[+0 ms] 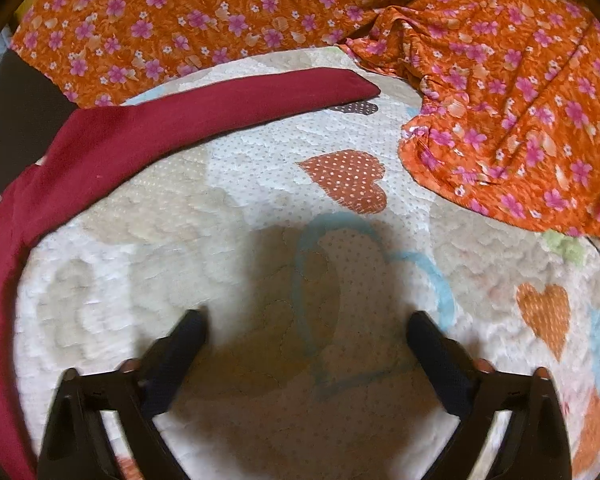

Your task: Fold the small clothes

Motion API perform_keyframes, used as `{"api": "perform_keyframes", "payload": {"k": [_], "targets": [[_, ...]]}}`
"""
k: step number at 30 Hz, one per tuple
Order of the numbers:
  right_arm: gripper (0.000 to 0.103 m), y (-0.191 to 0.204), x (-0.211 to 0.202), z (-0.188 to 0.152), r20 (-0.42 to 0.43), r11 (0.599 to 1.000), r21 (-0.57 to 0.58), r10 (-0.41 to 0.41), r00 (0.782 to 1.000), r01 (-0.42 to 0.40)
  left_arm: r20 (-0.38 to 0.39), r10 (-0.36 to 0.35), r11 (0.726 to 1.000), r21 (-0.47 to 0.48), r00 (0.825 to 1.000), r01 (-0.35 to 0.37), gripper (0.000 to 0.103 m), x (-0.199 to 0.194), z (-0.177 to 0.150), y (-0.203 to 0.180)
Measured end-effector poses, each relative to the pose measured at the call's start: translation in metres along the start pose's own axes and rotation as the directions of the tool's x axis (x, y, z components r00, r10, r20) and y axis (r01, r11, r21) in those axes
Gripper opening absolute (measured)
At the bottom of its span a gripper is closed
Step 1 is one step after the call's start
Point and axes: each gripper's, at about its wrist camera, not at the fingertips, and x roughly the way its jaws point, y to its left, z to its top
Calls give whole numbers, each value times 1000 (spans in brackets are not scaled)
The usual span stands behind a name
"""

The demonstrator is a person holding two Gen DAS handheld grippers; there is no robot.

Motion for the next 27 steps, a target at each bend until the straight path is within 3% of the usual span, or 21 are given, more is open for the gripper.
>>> {"api": "perform_keyframes", "payload": {"k": [2,5,9,12,15,19,27], "targets": [[84,9,-18,-4,-3,998,12,65,998,-65,-4,-6,1000,-3,1000,6,102,1,0,-1],[84,42,-51,-13,-13,990,-60,123,992,-124,-13,-21,1000,-12,1000,21,102,4,1,-3],[84,95,-102,-31,71,952,-190,257,964,-240,-8,-21,1000,6,1000,21,102,5,1,-11],[84,133,-123,-45,62,918,-220,350,935,-329,-11,-19,1000,17,1000,19,102,7,1,-15],[84,168,-132,-55,46,895,-278,376,925,-350,-27,-25,999,23,999,26,102,10,1,-16],[84,204,-139,-68,71,878,-372,352,933,-303,-54,-35,999,21,998,37,102,14,0,-16],[84,227,-138,-72,47,879,-357,354,934,-315,-88,-46,999,-21,995,45,102,19,2,-11]]}}
